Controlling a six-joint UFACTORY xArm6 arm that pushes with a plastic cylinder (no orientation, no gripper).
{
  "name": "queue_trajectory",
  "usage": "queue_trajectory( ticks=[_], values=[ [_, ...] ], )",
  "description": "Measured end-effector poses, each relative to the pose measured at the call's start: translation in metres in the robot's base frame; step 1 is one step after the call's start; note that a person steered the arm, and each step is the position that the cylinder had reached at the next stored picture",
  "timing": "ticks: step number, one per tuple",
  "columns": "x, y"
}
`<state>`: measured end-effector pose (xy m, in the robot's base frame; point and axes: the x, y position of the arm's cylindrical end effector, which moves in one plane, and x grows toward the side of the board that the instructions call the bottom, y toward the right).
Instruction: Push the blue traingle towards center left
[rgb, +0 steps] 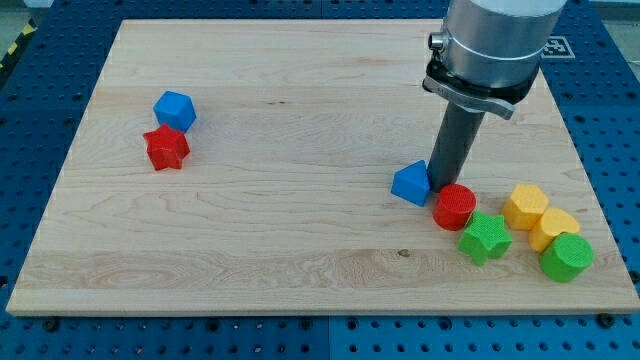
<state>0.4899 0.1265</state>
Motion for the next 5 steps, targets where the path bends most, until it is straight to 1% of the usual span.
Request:
queue_trajectory(
  ticks=[1, 3, 5],
  values=[
    [0.000, -0.003],
    [0.000, -0.042],
    [0.006, -0.045]
  ],
)
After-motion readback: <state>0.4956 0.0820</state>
